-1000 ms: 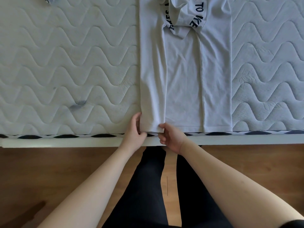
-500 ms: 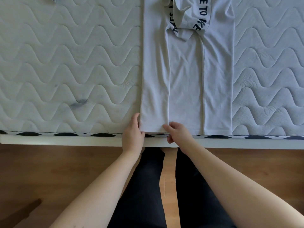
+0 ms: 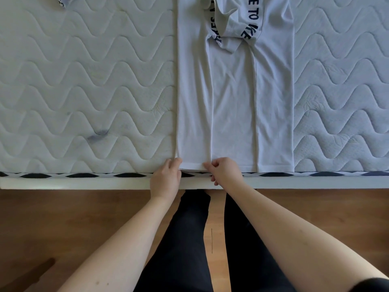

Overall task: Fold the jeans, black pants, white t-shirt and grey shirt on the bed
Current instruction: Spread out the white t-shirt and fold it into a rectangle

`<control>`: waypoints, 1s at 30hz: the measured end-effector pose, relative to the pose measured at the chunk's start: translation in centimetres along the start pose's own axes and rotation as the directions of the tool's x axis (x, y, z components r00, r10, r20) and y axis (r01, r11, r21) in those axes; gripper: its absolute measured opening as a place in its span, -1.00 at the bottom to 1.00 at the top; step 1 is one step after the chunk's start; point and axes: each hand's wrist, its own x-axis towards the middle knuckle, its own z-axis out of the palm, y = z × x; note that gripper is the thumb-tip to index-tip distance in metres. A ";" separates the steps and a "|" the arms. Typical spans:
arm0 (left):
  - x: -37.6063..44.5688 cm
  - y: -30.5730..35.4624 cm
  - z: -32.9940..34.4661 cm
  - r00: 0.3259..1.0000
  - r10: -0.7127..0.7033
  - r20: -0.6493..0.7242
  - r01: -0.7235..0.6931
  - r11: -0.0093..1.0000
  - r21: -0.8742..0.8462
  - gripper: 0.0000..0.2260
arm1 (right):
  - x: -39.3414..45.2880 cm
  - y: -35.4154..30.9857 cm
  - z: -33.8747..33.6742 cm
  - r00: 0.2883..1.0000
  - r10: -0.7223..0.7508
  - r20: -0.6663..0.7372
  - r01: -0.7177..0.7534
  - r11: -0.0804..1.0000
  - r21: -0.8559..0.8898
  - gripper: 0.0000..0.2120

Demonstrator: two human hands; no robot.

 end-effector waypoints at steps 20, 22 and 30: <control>9.0 5.0 -2.5 0.952 0.275 -0.131 -0.268 0.961 0.068 -0.89 | 4.3 -2.1 -9.4 0.992 -0.070 -0.105 0.076 0.996 0.051 -0.83; 11.1 6.1 -2.7 0.954 0.253 -0.164 -0.244 0.967 0.074 -0.84 | 5.5 -2.9 -10.4 0.988 -0.113 -0.105 0.120 0.990 0.071 -0.87; 19.4 9.8 -3.4 0.981 0.148 -0.125 -0.125 0.977 0.173 -0.43 | 9.2 -6.1 -15.1 0.961 -0.220 -0.169 0.238 0.966 0.097 -0.92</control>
